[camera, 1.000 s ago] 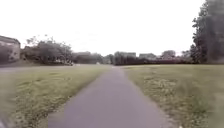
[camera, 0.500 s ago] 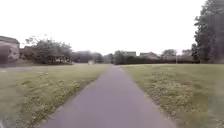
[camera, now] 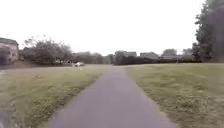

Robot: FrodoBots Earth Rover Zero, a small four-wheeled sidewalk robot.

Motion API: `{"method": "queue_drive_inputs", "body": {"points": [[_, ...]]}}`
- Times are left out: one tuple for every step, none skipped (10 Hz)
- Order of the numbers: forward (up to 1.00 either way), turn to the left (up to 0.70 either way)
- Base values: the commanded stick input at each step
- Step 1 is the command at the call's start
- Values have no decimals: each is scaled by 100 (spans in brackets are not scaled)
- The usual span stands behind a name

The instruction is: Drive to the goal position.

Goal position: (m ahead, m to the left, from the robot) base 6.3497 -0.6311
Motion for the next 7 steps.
{"method": "queue_drive_inputs", "body": {"points": [[100, 0], [100, 0], [100, 0], [100, 0], [100, 0], [100, 0], [100, 0]]}}
